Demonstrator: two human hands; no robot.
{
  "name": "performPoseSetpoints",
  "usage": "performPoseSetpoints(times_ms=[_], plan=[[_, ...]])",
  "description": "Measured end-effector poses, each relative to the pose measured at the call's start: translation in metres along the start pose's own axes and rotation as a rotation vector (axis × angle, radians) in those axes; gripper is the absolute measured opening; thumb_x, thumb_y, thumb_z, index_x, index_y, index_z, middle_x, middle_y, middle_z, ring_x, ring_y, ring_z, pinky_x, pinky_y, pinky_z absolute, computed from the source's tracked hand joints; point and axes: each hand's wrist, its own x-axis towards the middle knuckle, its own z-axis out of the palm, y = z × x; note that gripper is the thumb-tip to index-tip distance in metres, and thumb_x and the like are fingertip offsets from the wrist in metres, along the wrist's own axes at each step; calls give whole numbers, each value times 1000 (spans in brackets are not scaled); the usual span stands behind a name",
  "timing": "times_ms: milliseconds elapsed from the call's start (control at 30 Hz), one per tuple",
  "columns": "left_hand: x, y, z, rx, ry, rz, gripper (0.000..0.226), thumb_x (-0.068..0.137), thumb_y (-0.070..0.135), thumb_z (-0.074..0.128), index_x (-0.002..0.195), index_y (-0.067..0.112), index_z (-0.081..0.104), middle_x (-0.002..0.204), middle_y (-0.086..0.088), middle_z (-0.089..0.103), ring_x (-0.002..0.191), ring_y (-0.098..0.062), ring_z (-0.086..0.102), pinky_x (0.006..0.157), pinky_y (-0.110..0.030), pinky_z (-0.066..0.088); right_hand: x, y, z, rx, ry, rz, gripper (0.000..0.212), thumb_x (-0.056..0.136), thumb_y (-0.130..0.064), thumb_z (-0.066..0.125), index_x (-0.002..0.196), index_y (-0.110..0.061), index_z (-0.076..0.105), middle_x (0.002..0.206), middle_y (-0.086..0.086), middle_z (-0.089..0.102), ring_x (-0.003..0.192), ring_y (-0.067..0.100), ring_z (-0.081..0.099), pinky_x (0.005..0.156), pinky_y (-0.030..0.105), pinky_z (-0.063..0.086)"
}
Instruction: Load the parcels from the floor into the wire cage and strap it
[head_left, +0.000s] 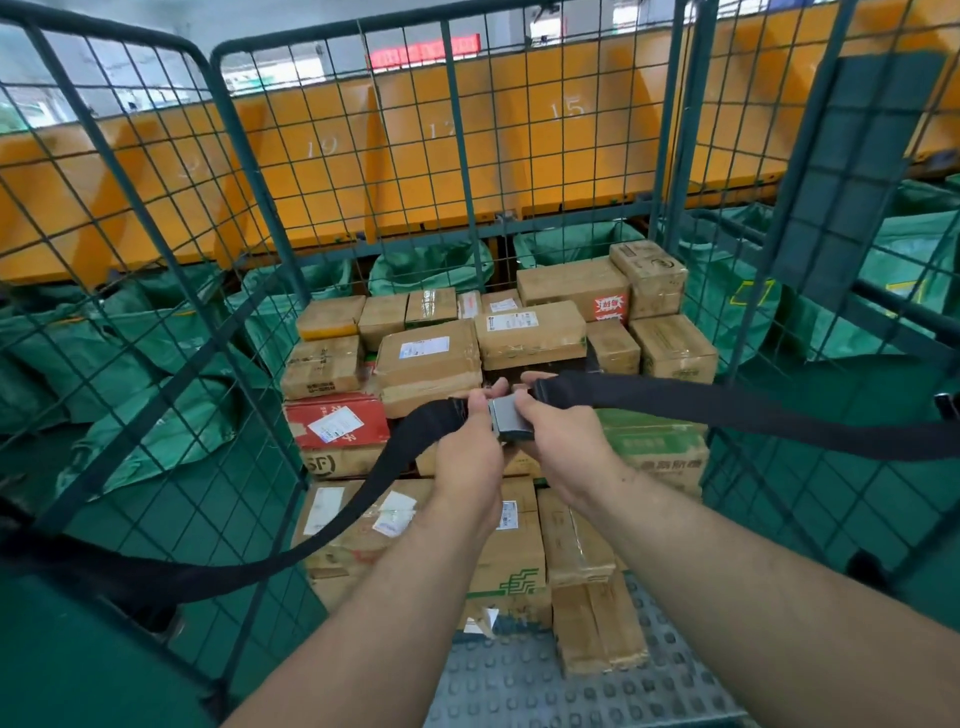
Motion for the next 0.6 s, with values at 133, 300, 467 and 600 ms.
performPoseSetpoints(times_ms=[133, 300, 467, 600], plan=[[11, -23, -5, -38, -34, -113, 35, 108, 34, 49, 113, 7, 69, 109, -13, 77, 99, -28, 74, 90, -46, 61, 12, 18, -16, -76, 1, 94, 19, 99, -28, 66, 105, -10, 68, 105, 12, 74, 102, 29, 72, 96, 49, 58], [-9, -121, -36, 252, 85, -500, 27, 107, 30, 51, 113, 11, 69, 103, -15, 78, 87, -28, 73, 76, -39, 60, 2, 105, -66, -410, -45, 461, 19, 104, -22, 50, 102, -7, 62, 83, 8, 66, 71, 21, 62, 64, 28, 47], [-63, -199, -78, 504, 59, -809, 36, 110, 36, 43, 95, 8, 60, 80, -10, 62, 60, -22, 62, 44, -27, 47, -43, 213, -142, -800, -159, 856, 32, 103, -42, 44, 107, -20, 66, 99, 0, 70, 91, 20, 66, 90, 35, 55], [-72, -229, -82, 463, 63, -800, 52, 102, 62, 46, 110, 14, 65, 98, -8, 71, 88, -26, 67, 67, -34, 49, -59, 218, -172, -650, -226, 882, 42, 97, -69, 45, 103, -30, 59, 110, -2, 65, 103, 21, 64, 82, 35, 52]])
